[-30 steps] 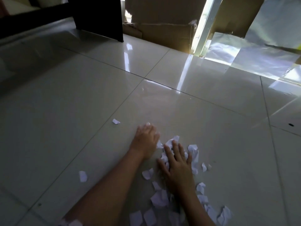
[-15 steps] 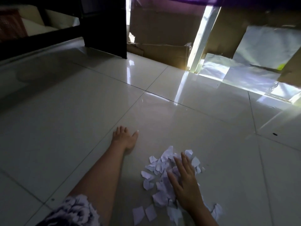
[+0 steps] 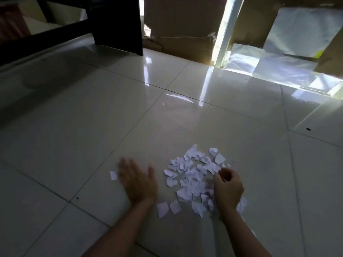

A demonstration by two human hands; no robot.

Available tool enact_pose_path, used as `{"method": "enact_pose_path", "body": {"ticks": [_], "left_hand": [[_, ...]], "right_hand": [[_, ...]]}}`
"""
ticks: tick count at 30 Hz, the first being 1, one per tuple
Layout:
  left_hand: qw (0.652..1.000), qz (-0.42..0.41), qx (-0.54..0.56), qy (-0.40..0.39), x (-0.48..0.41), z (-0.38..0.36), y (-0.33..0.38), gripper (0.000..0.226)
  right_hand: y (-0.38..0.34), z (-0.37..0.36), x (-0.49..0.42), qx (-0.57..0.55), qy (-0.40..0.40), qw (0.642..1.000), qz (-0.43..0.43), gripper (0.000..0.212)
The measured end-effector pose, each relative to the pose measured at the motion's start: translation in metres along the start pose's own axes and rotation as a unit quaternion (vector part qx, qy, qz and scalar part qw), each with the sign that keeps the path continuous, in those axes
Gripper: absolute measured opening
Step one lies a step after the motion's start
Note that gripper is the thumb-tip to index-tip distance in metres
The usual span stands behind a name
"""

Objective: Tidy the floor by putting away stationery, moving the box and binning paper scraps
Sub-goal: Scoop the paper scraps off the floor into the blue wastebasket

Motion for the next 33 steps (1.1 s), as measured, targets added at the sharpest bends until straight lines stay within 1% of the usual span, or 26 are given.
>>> {"method": "enact_pose_path", "body": {"ticks": [1, 2, 3, 4, 5, 7, 9, 11, 13, 15, 17, 19, 20, 22, 23, 26, 29, 30, 31, 32, 33], "left_hand": [[0.998, 0.068, 0.001, 0.001, -0.006, 0.004, -0.017, 0.077], [0.992, 0.122, -0.004, -0.024, -0.012, 0.005, -0.03, 0.077], [0.986, 0.155, -0.01, -0.054, -0.016, 0.004, -0.04, 0.076], [0.983, 0.17, -0.021, -0.074, -0.017, 0.003, -0.047, 0.076], [0.983, 0.164, -0.032, -0.082, -0.016, 0.002, -0.047, 0.076], [0.99, 0.102, -0.042, -0.091, -0.004, -0.002, -0.026, 0.074], [0.992, 0.003, -0.046, -0.121, 0.017, -0.009, 0.011, 0.071], [0.981, -0.102, -0.012, -0.162, 0.042, -0.017, 0.052, 0.069], [0.966, -0.168, 0.045, -0.191, 0.06, -0.02, 0.084, 0.068], [0.958, -0.188, 0.084, -0.199, 0.066, -0.02, 0.101, 0.069], [0.953, -0.181, 0.123, -0.208, 0.064, -0.022, 0.109, 0.067], [0.938, -0.19, 0.189, -0.219, 0.066, -0.022, 0.116, 0.061], [0.927, -0.207, 0.223, -0.22, 0.07, -0.017, 0.12, 0.057], [0.909, -0.24, 0.266, -0.213, 0.076, -0.008, 0.122, 0.047], [0.904, -0.24, 0.282, -0.212, 0.076, -0.007, 0.121, 0.043], [0.899, -0.202, 0.332, -0.2, 0.067, -0.009, 0.113, 0.042], [0.919, -0.172, 0.296, -0.196, 0.054, -0.015, 0.109, 0.027], [0.921, -0.173, 0.289, -0.195, 0.05, -0.015, 0.109, 0.026], [0.918, -0.164, 0.297, -0.205, 0.047, -0.014, 0.111, 0.027], [0.913, -0.148, 0.311, -0.22, 0.044, -0.015, 0.111, 0.027], [0.91, -0.135, 0.325, -0.219, 0.042, -0.015, 0.111, 0.025]], "right_hand": [[0.0, 0.006, 0.0, -0.023, 0.026, 0.999, -0.016, 0.021], [-0.001, 0.013, -0.001, -0.044, 0.05, 0.997, -0.03, 0.02], [0.0, 0.019, -0.002, -0.061, 0.07, 0.995, -0.045, 0.019], [0.001, 0.026, -0.003, -0.07, 0.089, 0.992, -0.055, 0.019], [0.002, 0.033, -0.004, -0.073, 0.106, 0.99, -0.06, 0.019], [0.004, 0.046, -0.006, -0.068, 0.121, 0.988, -0.06, 0.018], [0.007, 0.056, -0.008, -0.043, 0.122, 0.99, -0.048, 0.019], [0.013, 0.067, -0.007, -0.003, 0.116, 0.992, -0.043, 0.025], [0.023, 0.077, 0.004, 0.059, 0.104, 0.991, -0.054, 0.038], [0.038, 0.085, 0.025, 0.151, 0.091, 0.983, -0.053, 0.06], [0.052, 0.084, 0.046, 0.249, 0.048, 0.966, -0.046, 0.079], [0.064, 0.074, 0.057, 0.309, -0.019, 0.949, -0.066, 0.085], [0.065, 0.066, 0.057, 0.317, -0.048, 0.945, -0.064, 0.087], [0.061, 0.05, 0.048, 0.294, -0.097, 0.95, -0.036, 0.094], [0.058, 0.04, 0.042, 0.272, -0.123, 0.954, -0.02, 0.098], [0.048, 0.012, 0.023, 0.216, -0.2, 0.955, 0.018, 0.117], [0.039, -0.013, -0.002, 0.231, -0.251, 0.937, 0.076, 0.135], [0.037, -0.022, -0.008, 0.247, -0.277, 0.923, 0.097, 0.135], [0.037, -0.03, -0.013, 0.266, -0.305, 0.907, 0.118, 0.131], [0.037, -0.038, -0.014, 0.288, -0.331, 0.888, 0.135, 0.124], [0.038, -0.044, -0.014, 0.31, -0.348, 0.872, 0.148, 0.116]]}}
Point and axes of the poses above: each hand's wrist, its own x-axis away from the middle knuckle, its own z-axis out of the back of the hand, y = z × x, the point moved 6 cm from there along -x, towards the middle knuckle, and after that the axes turned 14 degrees about -x, right-handed, at the moved point
